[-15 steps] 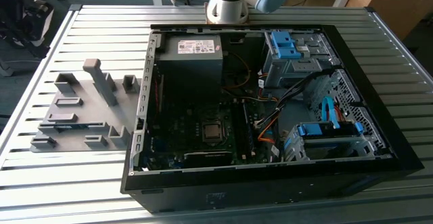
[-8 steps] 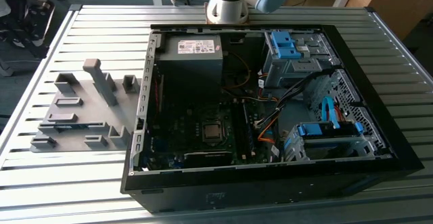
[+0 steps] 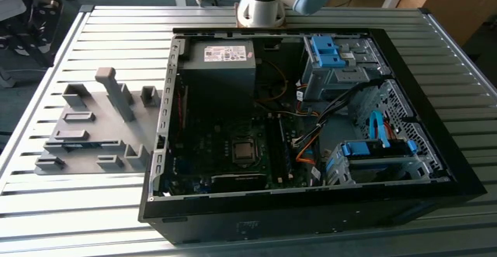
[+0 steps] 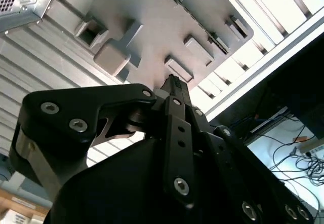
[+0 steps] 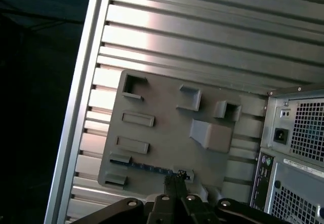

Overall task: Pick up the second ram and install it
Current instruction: 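Pick up the second ram and move it above second insertion slot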

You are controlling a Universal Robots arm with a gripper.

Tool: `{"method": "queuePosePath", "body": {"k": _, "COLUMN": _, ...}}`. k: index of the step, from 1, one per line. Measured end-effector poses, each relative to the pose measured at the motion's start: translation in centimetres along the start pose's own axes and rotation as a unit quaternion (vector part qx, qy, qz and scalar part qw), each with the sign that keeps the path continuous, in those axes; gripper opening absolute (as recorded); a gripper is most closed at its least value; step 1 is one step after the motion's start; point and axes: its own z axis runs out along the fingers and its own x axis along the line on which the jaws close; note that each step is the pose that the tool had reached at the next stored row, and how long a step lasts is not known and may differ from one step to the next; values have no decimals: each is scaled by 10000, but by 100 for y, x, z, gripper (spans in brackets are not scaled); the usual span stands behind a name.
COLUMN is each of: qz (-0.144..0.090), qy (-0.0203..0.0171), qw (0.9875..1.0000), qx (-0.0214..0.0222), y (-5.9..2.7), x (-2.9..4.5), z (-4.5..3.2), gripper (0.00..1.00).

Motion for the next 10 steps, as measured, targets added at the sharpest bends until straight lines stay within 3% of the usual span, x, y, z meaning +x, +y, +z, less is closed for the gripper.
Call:
{"method": "queuePosePath", "body": {"k": 5, "qz": -457, "qy": 19, "qw": 9990, "qx": -10, "y": 0, "x": 0, "z": 9, "gripper": 11}}
{"method": "queuePosePath", "body": {"k": 10, "qz": -905, "qy": 37, "qw": 9959, "qx": -20, "y": -1, "x": 0, "z": 17, "gripper": 11}}
